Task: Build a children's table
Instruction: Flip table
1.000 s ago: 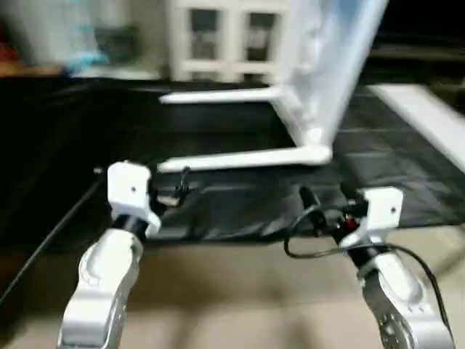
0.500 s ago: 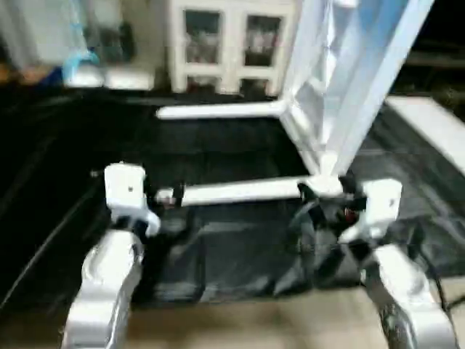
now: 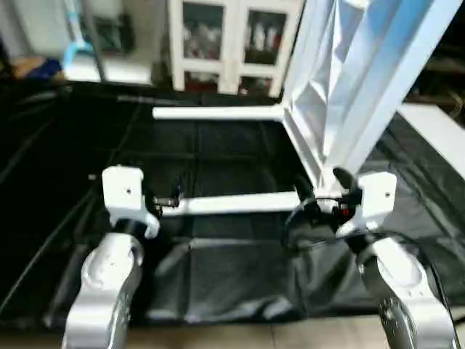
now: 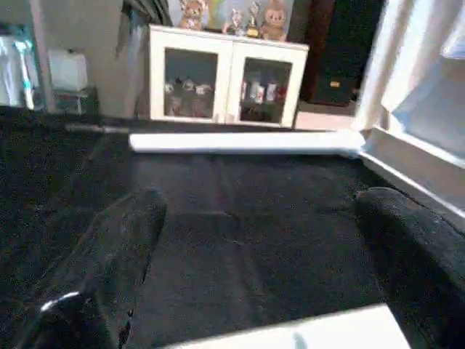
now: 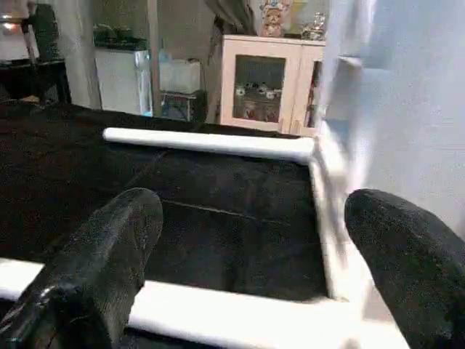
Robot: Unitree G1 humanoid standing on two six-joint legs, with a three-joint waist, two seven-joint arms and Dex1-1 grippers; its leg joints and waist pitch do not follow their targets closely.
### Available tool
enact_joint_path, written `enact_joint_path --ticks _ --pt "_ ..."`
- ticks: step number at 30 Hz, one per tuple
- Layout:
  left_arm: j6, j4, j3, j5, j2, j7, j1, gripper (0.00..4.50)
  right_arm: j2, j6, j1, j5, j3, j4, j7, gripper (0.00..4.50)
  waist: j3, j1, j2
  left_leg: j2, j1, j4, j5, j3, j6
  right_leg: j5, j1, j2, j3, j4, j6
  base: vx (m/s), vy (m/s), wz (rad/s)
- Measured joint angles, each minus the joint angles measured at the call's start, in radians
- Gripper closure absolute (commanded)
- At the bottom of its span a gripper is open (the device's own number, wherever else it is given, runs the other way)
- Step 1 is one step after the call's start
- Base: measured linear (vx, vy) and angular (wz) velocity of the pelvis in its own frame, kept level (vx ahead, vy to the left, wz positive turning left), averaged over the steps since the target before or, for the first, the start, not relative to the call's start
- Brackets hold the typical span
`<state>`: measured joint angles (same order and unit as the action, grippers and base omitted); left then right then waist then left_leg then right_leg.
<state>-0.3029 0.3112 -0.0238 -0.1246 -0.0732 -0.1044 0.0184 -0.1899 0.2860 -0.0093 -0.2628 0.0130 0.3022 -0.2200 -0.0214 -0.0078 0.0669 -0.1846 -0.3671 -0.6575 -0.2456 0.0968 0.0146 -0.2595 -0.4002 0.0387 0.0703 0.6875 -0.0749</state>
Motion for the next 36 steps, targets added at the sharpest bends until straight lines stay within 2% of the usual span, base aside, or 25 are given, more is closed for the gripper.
enact_joint_path --ticks 1,2,3,4,5,6,7,8,10,13,16,19,23,29,34,36 --pt "-0.006 0.0 0.017 0.001 -0.002 -0.004 0.011 0.0 -0.004 0.011 0.001 0.004 0.026 -0.004 0.02 0.05 -0.005 0.014 0.001 0.009 -0.01 -0.052 -0.026 0.018 -0.075 0.009 0.0 0.0 -0.001 -0.008 0.011 -0.093 -0.168 0.0" --pt "-0.006 0.0 0.035 0.001 -0.008 -0.013 0.016 0.0 -0.007 0.018 0.001 0.011 0.042 -0.008 0.036 0.05 -0.007 0.02 0.004 0.03 -0.009 -0.065 -0.028 0.022 -0.071 0.01 0.002 0.0 -0.001 -0.011 0.015 -0.093 -0.168 0.0" --pt "-0.007 0.002 0.046 0.001 -0.016 -0.02 0.024 0.0 -0.008 0.017 0.001 0.02 0.058 -0.008 0.046 0.05 -0.008 0.026 0.002 0.051 0.003 -0.046 -0.026 0.023 -0.064 0.012 0.002 -0.003 -0.002 -0.012 0.019 -0.086 -0.155 0.0" --pt "-0.009 0.011 0.048 0.003 -0.027 -0.022 0.032 0.0 -0.004 0.013 -0.002 0.022 0.073 -0.008 0.058 0.05 -0.01 0.031 -0.015 0.065 0.015 -0.007 -0.028 0.019 -0.028 0.016 0.003 -0.022 0.001 -0.018 0.018 -0.085 -0.122 0.02" --pt "-0.011 0.017 0.042 0.003 -0.036 -0.023 0.032 0.0 0.004 0.012 -0.002 0.02 0.084 -0.008 0.066 0.05 -0.014 0.035 -0.012 0.059 0.019 0.006 -0.019 0.016 -0.01 0.017 0.002 -0.024 0.005 -0.022 0.02 -0.085 -0.122 0.02" --pt "-0.019 0.017 0.037 0.003 -0.042 -0.025 0.032 0.0 0.012 0.009 -0.003 0.02 0.089 -0.008 0.074 0.05 -0.016 0.038 -0.02 0.05 0.019 0.016 -0.009 0.014 0.009 0.018 0.003 -0.027 0.016 -0.033 0.022 -0.082 -0.095 -0.04" --pt "-0.031 0.017 0.036 0.005 -0.051 -0.033 0.033 0.0 0.017 0.004 -0.01 0.02 0.097 -0.008 0.087 0.05 -0.019 0.037 -0.028 0.036 0.02 0.028 0.001 0.019 0.028 0.022 0.005 -0.031 0.027 -0.05 0.026 -0.07 -0.064 0.04" --pt "-0.038 0.017 0.036 0.008 -0.062 -0.042 0.035 0.0 0.017 0.002 -0.025 0.017 0.105 -0.008 0.094 0.05 -0.022 0.037 -0.035 0.032 0.021 0.035 0.007 0.022 0.038 0.034 0.006 -0.031 0.03 -0.061 0.023 -0.07 -0.064 0.04" --pt "-0.049 0.017 0.036 0.012 -0.085 -0.063 0.051 0.0 0.017 -0.014 -0.07 -0.001 0.128 -0.008 0.104 0.05 -0.027 0.037 -0.044 0.029 0.019 0.037 0.01 0.03 0.041 0.063 0.01 -0.03 0.031 -0.077 0.011 -0.076 -0.011 0.06" --pt "-0.055 0.019 0.044 0.016 -0.117 -0.092 0.088 0.0 0.004 -0.02 -0.158 -0.008 0.139 -0.026 0.1 0.05 -0.034 0.035 -0.059 0.028 0.028 0.037 0.009 0.033 0.041 0.063 0.021 -0.028 0.033 -0.087 0.012 -0.066 0.019 0.02" --pt "-0.058 0.025 0.049 0.016 -0.118 -0.103 0.11 0.0 -0.015 -0.033 -0.213 0.002 0.136 -0.082 0.089 0.05 -0.038 0.03 -0.068 0.025 0.033 0.038 0.009 0.032 0.041 0.065 0.036 -0.015 0.056 -0.107 0.015 -0.044 0.052 -0.03" --pt "-0.074 0.027 0.064 0.012 -0.131 -0.116 0.114 0.0 -0.042 -0.034 -0.274 0.052 0.134 -0.171 0.104 0.05 -0.039 0.013 -0.069 0.027 0.031 0.035 0.009 0.034 0.041 0.065 0.039 -0.011 0.057 -0.112 0.016 -0.023 0.06 -0.03" --pt "-0.09 0.047 0.071 -0.007 -0.13 -0.136 0.115 0.0 -0.07 -0.045 -0.342 0.109 0.137 -0.261 0.138 0.05 -0.039 0.009 -0.066 0.03 0.026 0.035 0.01 0.049 0.039 0.069 0.034 0.001 0.056 -0.109 0.022 -0.003 0.014 -0.01" --pt "-0.118 0.055 0.053 -0.033 -0.103 -0.123 0.109 0.0 -0.079 -0.062 -0.433 0.086 0.135 -0.358 0.08 0.05 -0.038 0.011 -0.064 0.029 0.024 0.035 0.013 0.06 0.033 0.092 0.029 0.006 0.052 -0.108 0.024 0.0 0.0 0.0" --pt "-0.117 0.047 0.047 -0.036 -0.119 -0.138 0.107 0.0 -0.089 -0.116 -0.509 0.079 0.108 -0.481 0.006 0.05 -0.036 0.02 -0.066 0.028 0.006 0.032 0.017 0.062 0.02 0.087 0.004 0.006 0.047 -0.091 0.016 0.054 -0.009 0.03" --pt "-0.117 0.046 0.06 -0.035 -0.124 -0.148 0.107 0.0 -0.09 -0.137 -0.528 0.083 0.105 -0.527 0.0 0.05 -0.036 0.031 -0.064 0.028 -0.002 0.031 0.018 0.062 0.018 0.085 -0.005 0.006 0.046 -0.085 0.013 0.0 0.0 0.0"
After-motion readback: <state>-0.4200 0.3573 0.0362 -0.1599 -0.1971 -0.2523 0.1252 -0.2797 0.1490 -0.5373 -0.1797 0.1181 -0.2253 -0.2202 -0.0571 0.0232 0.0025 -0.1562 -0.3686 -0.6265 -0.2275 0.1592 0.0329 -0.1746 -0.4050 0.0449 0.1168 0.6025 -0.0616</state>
